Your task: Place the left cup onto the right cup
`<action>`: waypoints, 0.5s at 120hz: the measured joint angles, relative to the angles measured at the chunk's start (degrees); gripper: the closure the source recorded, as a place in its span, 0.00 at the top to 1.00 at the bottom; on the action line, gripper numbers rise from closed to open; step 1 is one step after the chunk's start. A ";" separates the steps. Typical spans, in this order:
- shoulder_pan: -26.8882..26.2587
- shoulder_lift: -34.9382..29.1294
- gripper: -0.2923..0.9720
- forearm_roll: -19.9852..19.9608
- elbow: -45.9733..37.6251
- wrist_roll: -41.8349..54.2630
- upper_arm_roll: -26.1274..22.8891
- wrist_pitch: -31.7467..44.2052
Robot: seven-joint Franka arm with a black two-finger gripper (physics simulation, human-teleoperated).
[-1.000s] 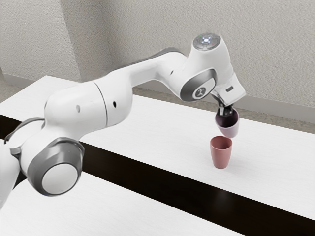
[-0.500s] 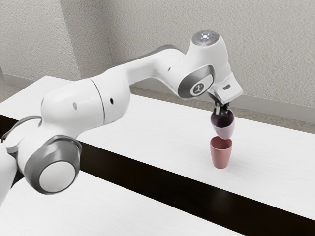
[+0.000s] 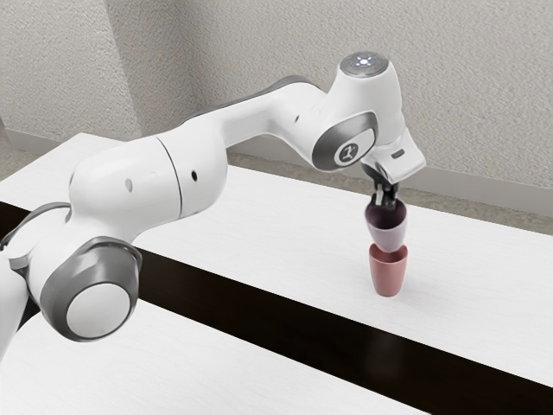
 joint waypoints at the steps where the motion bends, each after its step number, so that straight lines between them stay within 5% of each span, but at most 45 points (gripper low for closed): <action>1: 0.00 0.00 0.15 -0.03 0.00 -0.05 0.00 -0.07; 60: 0.25 0.61 0.15 -0.91 -0.17 -2.15 0.08 -1.86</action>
